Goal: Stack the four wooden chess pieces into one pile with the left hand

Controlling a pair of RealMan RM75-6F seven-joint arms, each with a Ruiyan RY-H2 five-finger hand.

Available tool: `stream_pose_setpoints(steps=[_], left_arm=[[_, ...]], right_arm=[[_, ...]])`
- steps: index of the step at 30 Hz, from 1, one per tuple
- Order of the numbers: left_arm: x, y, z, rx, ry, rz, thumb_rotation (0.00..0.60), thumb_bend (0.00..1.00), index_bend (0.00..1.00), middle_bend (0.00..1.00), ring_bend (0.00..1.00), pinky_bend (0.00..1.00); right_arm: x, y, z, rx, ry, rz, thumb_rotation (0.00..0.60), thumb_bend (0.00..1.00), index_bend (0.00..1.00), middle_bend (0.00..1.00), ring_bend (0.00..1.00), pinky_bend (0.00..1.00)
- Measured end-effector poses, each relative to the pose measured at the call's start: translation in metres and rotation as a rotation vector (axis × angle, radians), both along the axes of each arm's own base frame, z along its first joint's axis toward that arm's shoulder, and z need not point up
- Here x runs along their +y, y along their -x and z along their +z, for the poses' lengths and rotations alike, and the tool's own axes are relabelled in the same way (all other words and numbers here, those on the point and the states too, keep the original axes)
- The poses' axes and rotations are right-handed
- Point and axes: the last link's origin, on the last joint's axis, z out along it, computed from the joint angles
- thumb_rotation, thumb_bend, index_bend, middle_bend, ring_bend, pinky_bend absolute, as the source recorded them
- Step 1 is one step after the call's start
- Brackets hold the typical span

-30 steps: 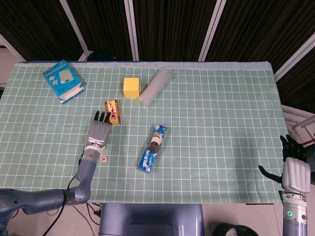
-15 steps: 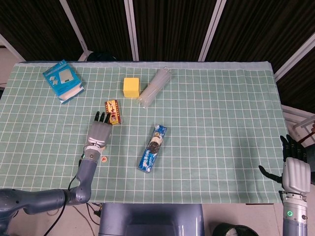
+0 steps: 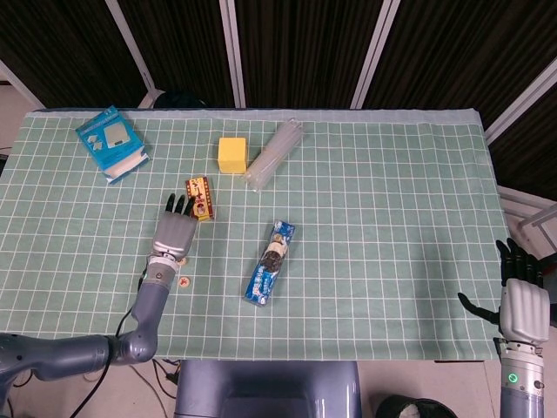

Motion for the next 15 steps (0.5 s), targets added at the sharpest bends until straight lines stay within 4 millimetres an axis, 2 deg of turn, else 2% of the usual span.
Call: stream_pose_setpoints(steps=[8, 12, 15], left_arm=[[-0.015, -0.01, 0.027, -0.031, -0.013, -0.047, 0.6, 0.34, 0.5, 0.04, 0.0, 0.0], [-0.026, -0.002, 0.039, -0.027, -0.007, -0.06, 0.6, 0.34, 0.5, 0.04, 0.0, 0.0], [-0.034, 0.007, 0.039, -0.031, 0.01, -0.053, 0.6, 0.34, 0.5, 0.04, 0.0, 0.0]], right_arm=[[0.0, 0.0, 0.0, 0.003, 0.002, 0.001, 0.6, 0.23, 0.0, 0.01, 0.0, 0.0], [0.0, -0.001, 0.0, 0.005, 0.004, 0.002, 0.6, 0.23, 0.0, 0.01, 0.0, 0.0], [0.001, -0.001, 0.0, 0.006, 0.004, 0.001, 0.6, 0.23, 0.0, 0.01, 0.0, 0.0]])
